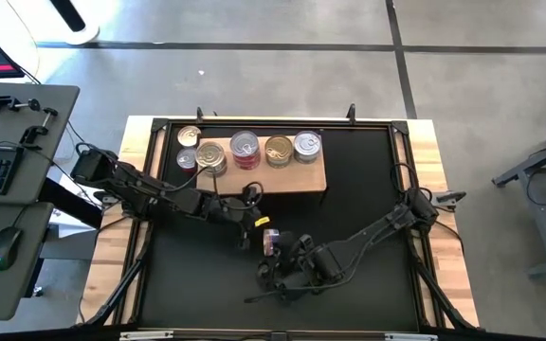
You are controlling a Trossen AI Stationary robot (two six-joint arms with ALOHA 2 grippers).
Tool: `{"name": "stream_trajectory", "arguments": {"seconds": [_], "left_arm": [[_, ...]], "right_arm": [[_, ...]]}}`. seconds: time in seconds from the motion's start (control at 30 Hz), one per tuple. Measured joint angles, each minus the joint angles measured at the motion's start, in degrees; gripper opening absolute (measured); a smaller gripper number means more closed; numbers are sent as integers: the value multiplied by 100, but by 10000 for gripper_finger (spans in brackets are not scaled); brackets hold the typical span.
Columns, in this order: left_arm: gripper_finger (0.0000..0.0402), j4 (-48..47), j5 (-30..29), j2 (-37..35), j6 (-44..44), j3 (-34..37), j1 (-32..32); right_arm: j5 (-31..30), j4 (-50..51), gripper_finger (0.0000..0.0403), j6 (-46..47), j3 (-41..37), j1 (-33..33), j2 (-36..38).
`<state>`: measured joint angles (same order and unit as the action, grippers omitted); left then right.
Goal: Stack canned seafood by type on shelf
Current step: Stack the right blue and red tuna can on top of the blue and red tuna cans on the shelf
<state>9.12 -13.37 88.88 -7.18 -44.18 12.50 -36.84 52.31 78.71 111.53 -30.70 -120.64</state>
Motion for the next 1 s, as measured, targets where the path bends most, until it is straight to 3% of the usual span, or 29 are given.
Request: {"name": "stream_trajectory", "arguments": {"seconds": [0.33, 0.53, 0.8, 1.0], "left_arm": [[0, 104, -1083, -216, -344, -168, 679], [0, 96, -2375, 63, -373, -140, 1007], [0, 131, -2613, 539, -448, -144, 1024], [0, 220, -2309, 831, -397, -149, 1024]], "right_arm": [[-114, -168, 369, -560, -1, -50, 4], [-366, 148, 369, -517, -2, -243, 127], [-523, 291, 369, -520, -2, -317, 270], [-522, 315, 369, -517, -2, -308, 286]]}}
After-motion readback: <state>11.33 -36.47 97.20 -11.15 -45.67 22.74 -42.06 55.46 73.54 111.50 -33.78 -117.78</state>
